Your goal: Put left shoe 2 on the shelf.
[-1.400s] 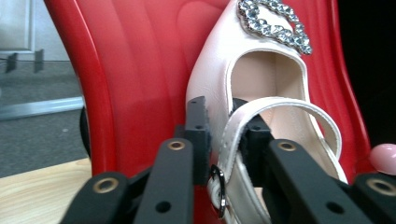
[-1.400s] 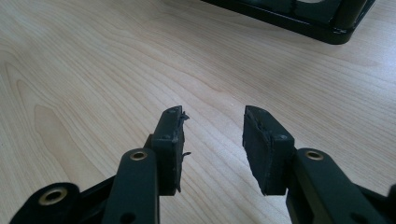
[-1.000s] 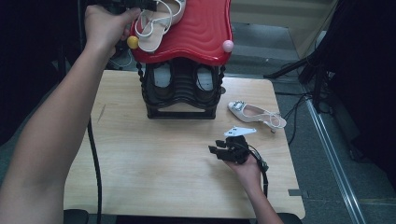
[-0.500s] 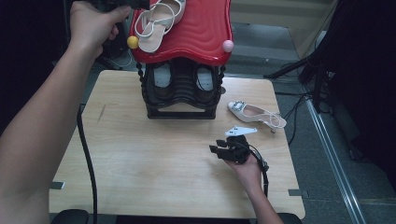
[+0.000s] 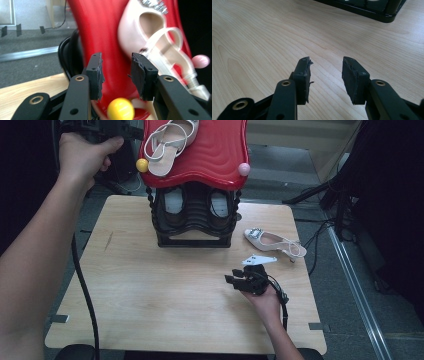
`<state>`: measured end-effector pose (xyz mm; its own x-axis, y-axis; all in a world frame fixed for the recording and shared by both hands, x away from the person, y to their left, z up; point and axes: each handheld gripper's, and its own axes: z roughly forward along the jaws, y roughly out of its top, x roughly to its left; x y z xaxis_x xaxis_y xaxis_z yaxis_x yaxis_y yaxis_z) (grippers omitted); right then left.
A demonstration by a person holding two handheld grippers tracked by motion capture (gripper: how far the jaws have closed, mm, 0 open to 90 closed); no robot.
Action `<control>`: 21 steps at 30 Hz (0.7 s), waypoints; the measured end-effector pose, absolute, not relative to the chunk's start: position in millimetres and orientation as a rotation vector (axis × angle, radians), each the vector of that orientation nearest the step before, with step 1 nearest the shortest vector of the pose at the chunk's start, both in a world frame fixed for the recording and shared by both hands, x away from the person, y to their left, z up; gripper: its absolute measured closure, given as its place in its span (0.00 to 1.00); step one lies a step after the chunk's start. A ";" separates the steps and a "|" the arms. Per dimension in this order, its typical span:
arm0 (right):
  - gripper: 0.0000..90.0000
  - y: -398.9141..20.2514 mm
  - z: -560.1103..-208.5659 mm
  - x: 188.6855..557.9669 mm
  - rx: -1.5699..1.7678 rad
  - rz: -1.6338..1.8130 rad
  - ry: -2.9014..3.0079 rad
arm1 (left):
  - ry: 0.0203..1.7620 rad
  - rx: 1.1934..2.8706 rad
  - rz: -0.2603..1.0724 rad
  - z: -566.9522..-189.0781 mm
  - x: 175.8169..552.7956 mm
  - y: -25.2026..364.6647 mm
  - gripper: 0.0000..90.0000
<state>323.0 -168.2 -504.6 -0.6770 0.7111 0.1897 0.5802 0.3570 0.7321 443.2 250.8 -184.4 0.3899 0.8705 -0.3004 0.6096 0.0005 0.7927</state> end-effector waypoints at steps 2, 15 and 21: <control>0.66 -169.0 -503.7 322.0 1.181 1.232 2.449 | 1.316 1.695 0.345 -188.7 443.2 257.5 0.69; 0.66 -169.0 -499.9 319.3 1.149 1.279 2.434 | 1.315 1.735 0.385 -226.6 439.8 286.0 0.64; 0.66 -169.0 -499.5 318.5 1.137 1.285 2.444 | 1.337 1.712 0.360 -249.4 438.1 294.6 0.61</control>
